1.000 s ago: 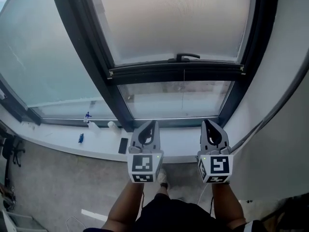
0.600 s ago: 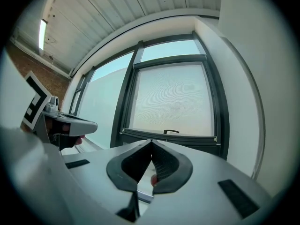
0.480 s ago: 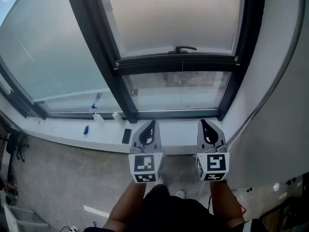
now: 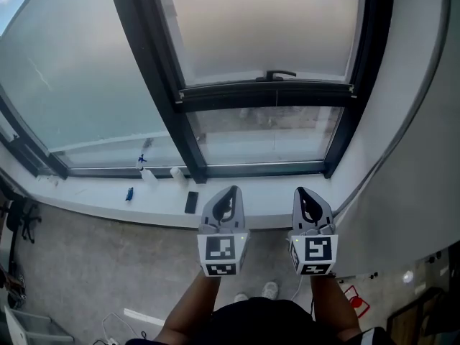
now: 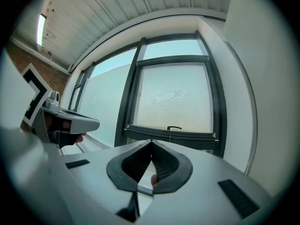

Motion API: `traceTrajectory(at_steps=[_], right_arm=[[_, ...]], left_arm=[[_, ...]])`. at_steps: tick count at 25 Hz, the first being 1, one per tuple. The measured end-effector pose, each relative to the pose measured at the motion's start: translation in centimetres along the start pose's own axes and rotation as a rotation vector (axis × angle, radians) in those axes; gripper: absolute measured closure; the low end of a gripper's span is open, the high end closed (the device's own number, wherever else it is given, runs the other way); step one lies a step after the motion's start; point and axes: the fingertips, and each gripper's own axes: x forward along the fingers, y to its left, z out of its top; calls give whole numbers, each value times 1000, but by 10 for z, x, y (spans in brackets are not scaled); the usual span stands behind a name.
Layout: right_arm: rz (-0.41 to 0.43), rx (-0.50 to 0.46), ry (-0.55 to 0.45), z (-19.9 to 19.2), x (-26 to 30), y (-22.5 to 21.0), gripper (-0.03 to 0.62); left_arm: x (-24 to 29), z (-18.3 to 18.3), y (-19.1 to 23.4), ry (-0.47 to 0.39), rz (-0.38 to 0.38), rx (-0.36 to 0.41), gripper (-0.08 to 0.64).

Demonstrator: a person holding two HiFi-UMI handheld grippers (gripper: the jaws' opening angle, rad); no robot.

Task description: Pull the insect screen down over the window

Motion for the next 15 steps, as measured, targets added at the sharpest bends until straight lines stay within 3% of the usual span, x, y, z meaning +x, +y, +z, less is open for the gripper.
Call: traceTrajectory(at_steps=[15], right_arm=[[-9,-43,53,-14,-30,65,589]], left_arm=[[-57,-33,15,37,-55,-20,557]])
